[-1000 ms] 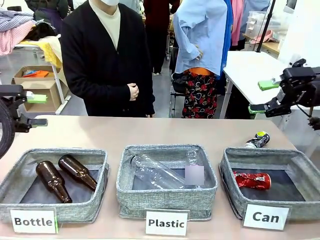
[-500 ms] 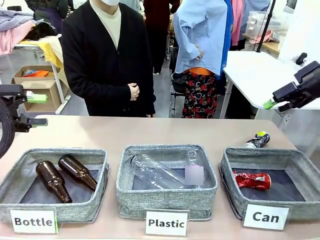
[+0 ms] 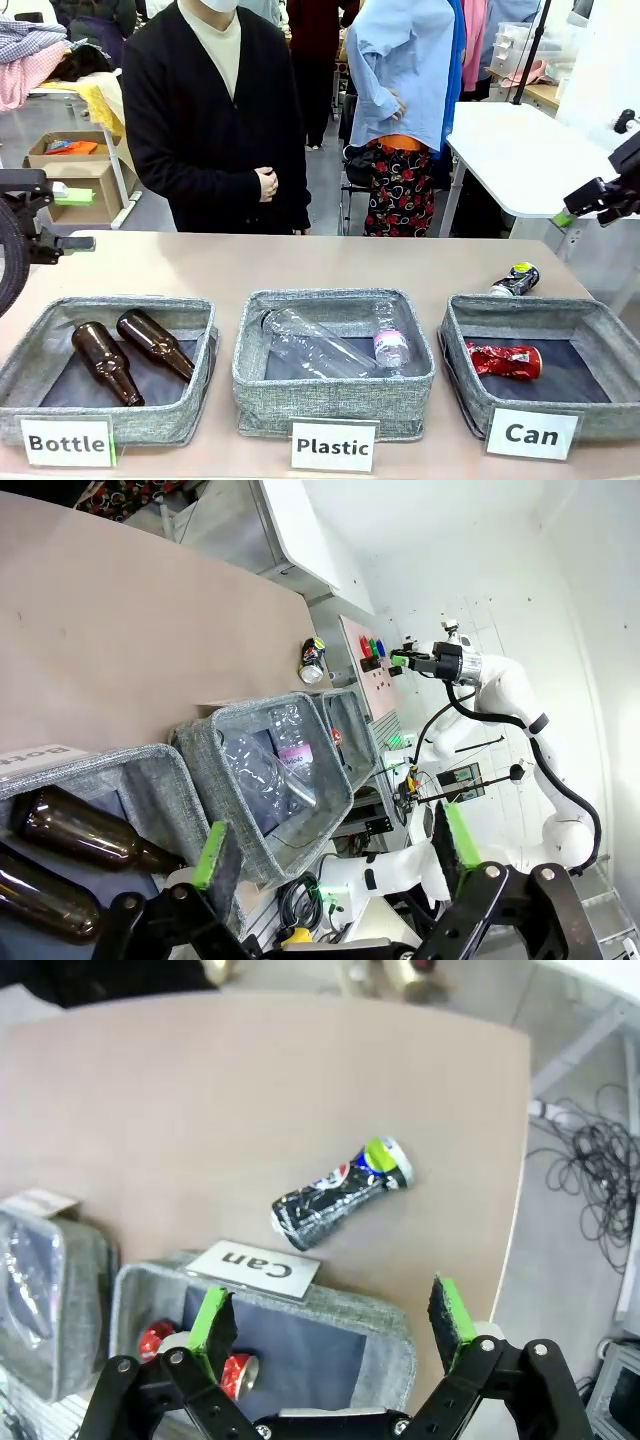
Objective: Sort the can waste into the basket.
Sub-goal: Pick up the can waste from the table and place it in the right Fabric basket.
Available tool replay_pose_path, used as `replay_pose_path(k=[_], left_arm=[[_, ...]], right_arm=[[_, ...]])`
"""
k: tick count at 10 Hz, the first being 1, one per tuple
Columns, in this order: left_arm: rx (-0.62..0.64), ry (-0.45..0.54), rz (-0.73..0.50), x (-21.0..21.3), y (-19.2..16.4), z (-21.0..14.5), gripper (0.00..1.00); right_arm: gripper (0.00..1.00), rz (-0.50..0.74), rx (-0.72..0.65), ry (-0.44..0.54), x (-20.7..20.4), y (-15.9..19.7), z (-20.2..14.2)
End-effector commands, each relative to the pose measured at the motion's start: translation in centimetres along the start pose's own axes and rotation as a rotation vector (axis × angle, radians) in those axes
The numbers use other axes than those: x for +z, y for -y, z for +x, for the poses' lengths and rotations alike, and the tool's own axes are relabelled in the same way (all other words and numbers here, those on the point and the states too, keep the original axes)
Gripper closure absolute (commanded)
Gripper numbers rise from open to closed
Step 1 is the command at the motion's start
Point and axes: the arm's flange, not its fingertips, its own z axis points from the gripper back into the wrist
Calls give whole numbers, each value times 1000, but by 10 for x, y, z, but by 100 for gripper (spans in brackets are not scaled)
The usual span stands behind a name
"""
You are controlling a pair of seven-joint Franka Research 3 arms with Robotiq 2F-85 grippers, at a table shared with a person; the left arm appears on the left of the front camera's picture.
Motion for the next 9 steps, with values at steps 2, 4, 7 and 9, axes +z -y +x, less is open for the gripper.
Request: replay_pose_path(k=[2,4,7,9], left_arm=[[-11,-15,-6,4,1,1,0],[-11,-15,-6,4,1,1,0],[-11,-15,-6,4,1,1,0],[-11,-15,-6,4,1,1,0]], right_arm=[[0,0,0,0,0,0,0],[0,-127,-280,-34,-33,-2,20],[0,-89,-529,61,-73,6,55],[0,-75,-663,4,-89,11,65]])
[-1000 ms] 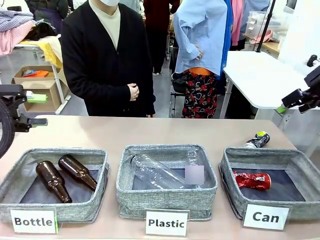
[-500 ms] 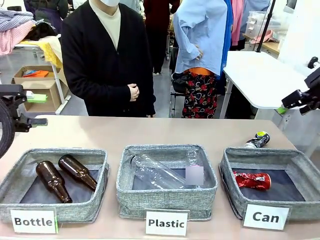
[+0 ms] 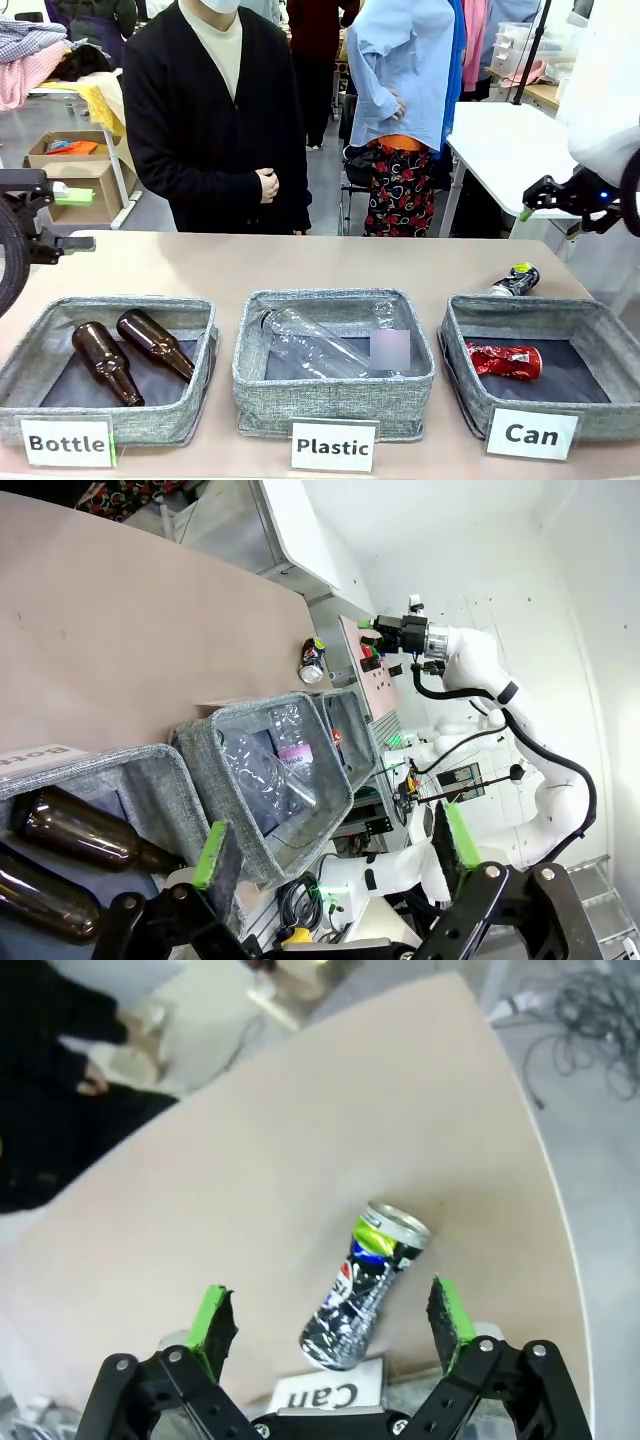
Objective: Sort the can waste into the basket.
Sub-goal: Pick up the can waste from the table and place it in the right Fabric basket.
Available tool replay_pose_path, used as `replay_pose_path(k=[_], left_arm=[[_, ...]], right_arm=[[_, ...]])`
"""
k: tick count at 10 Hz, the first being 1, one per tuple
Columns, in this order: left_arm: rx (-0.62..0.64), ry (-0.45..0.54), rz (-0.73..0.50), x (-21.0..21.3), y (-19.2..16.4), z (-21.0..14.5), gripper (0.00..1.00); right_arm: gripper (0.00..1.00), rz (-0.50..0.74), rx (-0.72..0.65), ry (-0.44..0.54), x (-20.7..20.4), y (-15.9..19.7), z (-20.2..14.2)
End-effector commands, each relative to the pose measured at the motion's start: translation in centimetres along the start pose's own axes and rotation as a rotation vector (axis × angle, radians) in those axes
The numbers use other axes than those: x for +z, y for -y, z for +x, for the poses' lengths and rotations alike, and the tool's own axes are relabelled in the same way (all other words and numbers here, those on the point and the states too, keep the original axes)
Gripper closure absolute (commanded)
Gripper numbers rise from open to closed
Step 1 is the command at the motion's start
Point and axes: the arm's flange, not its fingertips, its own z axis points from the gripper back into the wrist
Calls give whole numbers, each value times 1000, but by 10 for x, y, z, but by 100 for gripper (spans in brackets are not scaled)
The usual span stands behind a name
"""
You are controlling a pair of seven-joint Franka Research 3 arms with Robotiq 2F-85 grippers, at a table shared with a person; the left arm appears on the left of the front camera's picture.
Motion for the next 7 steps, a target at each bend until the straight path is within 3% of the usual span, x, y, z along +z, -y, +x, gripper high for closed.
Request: replay_pose_path(k=[1,5,7], left_arm=[[-10,-15,-6,4,1,1,0],[-10,-15,-6,4,1,1,0],[-10,-15,-6,4,1,1,0]], right_arm=[[0,-4,-122,-26,-5,-9,15],[0,-81,-338,75,-17,0,22],[0,-95,-357,101,-16,6,11]])
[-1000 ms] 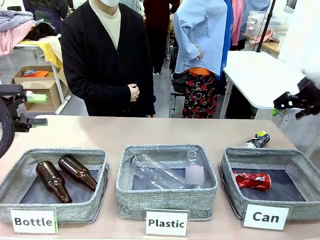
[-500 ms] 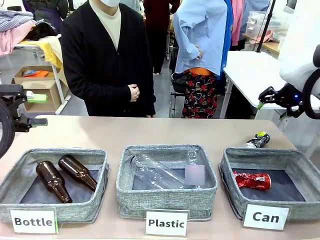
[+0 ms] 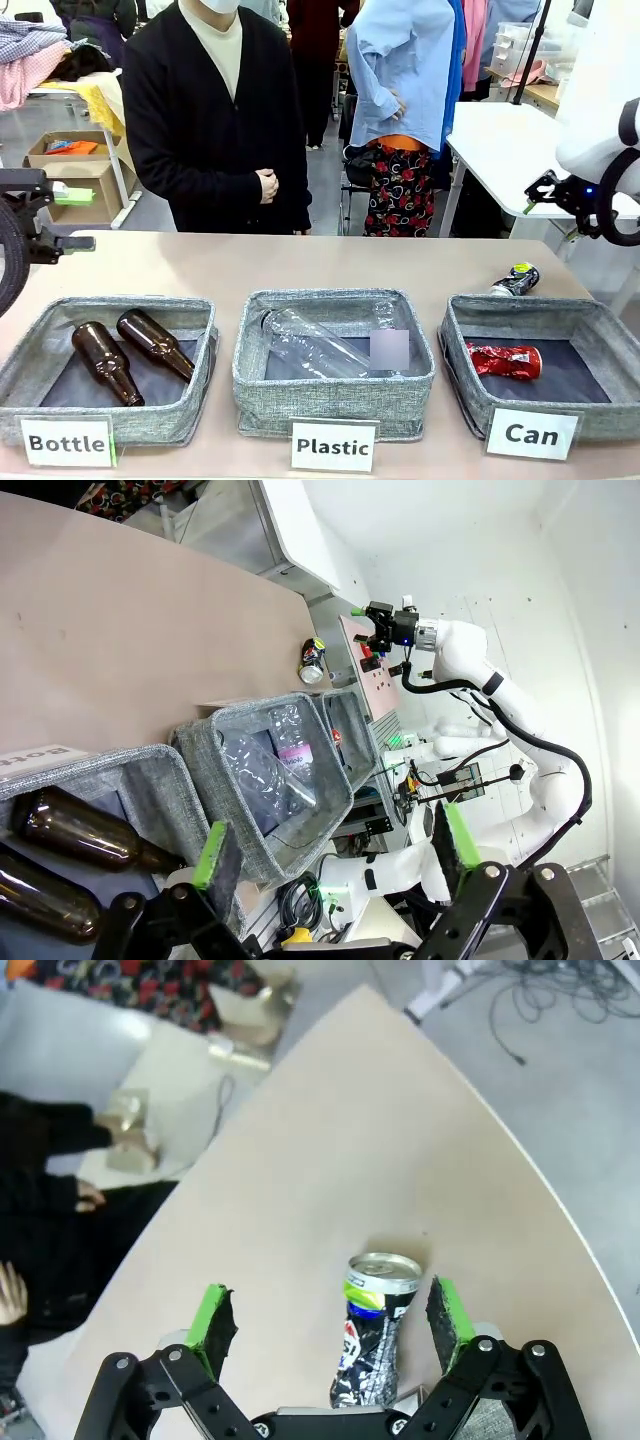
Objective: Sort the can waste into the basket.
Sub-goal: Pick up the can waste from the table and place it in the right Fabric basket.
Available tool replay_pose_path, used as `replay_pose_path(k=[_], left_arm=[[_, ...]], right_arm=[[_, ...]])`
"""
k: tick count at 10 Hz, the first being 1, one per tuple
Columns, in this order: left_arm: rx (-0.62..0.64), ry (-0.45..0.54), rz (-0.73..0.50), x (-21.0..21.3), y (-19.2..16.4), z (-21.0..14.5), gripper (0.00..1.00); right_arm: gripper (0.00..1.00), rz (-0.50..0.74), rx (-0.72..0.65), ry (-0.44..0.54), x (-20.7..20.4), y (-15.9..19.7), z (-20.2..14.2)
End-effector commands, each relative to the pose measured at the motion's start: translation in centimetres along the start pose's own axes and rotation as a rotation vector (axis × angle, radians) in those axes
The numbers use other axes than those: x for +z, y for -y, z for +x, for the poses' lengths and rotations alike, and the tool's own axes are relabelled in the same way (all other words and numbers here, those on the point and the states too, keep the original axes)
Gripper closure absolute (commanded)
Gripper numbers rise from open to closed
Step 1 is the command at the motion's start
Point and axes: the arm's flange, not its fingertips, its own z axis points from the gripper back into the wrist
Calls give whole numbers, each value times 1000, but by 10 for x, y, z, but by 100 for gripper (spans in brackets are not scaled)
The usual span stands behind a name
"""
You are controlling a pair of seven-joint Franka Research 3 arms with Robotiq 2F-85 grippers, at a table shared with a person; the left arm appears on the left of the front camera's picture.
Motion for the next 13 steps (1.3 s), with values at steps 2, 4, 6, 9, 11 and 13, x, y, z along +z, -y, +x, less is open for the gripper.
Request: replay_pose_path(k=[2,4,6,9,11,13], left_arm=[[-10,-15,-6,4,1,1,0],[-10,-15,-6,4,1,1,0],[-10,-15,-6,4,1,1,0],[-10,-15,-6,4,1,1,0],[-10,-15,-6,4,1,1,0],[-10,-15,-6,4,1,1,0]], right_arm=[[0,-27,-34,28,4,8,-25],[0,-31,-77,12,-1,17,-33],[0,-5,-123,-36,-10,17,-40],[0,-104,-60,-122,-23,11,-67],[0,-160,-24,-143,-39,8,-80],[0,-175,-16,-132,-44,6,-82]])
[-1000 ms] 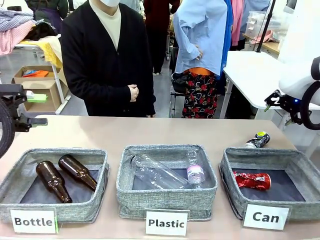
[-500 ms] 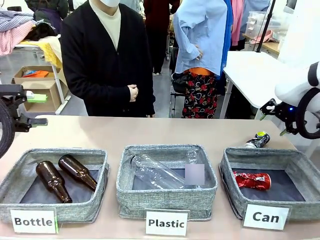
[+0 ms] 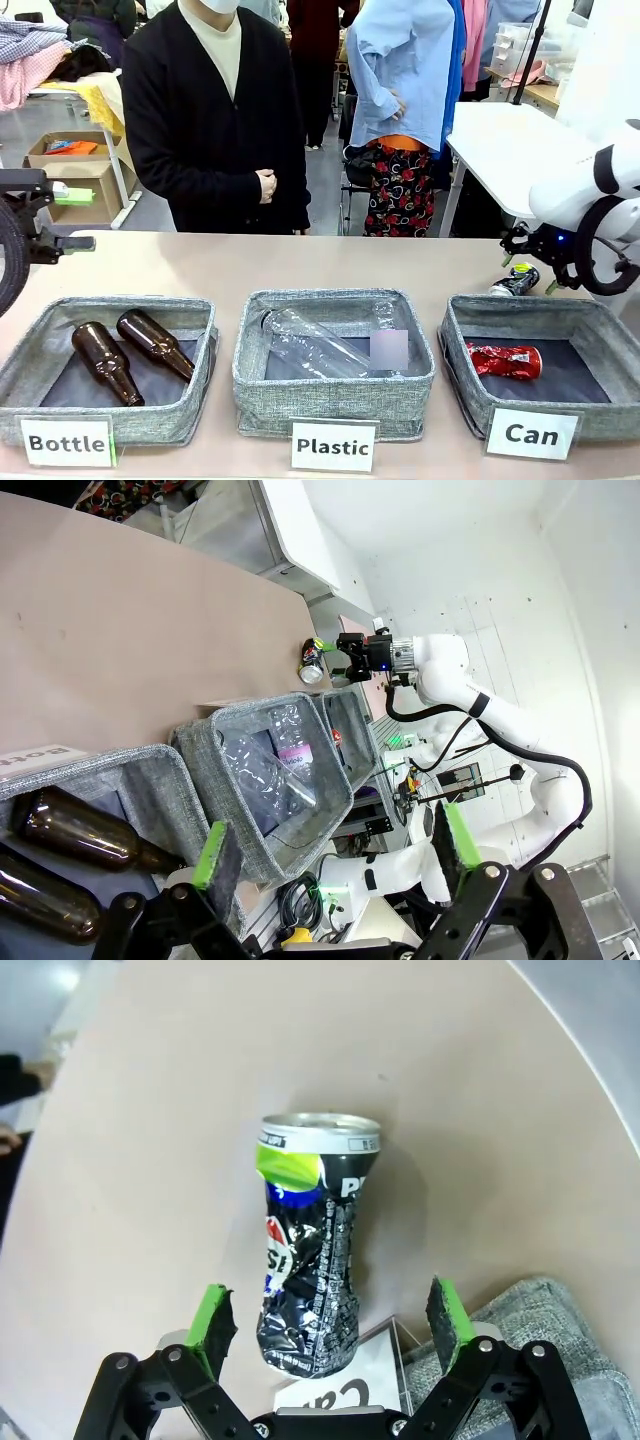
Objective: Sort the can waste into the basket.
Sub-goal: Pick up the can waste from the table and place it in the right Fabric basket.
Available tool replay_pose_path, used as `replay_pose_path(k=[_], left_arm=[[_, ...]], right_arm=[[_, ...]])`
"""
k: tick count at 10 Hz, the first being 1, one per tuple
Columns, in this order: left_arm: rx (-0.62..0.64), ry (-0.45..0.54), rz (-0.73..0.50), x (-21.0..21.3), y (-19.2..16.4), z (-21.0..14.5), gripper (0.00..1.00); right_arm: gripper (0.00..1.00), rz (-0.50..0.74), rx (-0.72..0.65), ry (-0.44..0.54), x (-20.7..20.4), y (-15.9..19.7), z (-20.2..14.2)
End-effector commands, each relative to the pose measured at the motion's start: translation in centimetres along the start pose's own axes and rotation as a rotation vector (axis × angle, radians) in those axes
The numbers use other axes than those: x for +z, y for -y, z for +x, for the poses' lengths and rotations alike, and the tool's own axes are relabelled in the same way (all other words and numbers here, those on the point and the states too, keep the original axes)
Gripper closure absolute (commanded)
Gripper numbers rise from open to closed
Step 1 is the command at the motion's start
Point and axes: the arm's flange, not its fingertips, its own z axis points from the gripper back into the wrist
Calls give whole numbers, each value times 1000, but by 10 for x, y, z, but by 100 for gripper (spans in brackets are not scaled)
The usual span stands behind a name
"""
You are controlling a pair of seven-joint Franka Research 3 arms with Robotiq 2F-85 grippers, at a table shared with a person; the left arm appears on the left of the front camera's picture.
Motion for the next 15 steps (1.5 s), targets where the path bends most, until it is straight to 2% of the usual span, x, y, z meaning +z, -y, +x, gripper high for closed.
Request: replay_pose_path(k=[1,9,13,14,15], left_arm=[[-10,-15,-6,4,1,1,0],[-10,-15,-6,4,1,1,0],[-10,-15,-6,4,1,1,0],[-10,-15,-6,4,1,1,0],[-10,-15,-6,4,1,1,0]], right_arm=[[0,-25,-30,48,2,-12,1],[0,-24,-14,136,-49,-22,19],[0,-87,-2,106,-67,-22,18],[55,-99,11,77,-67,-22,19],[56,-96,3,76,-70,-24,19]])
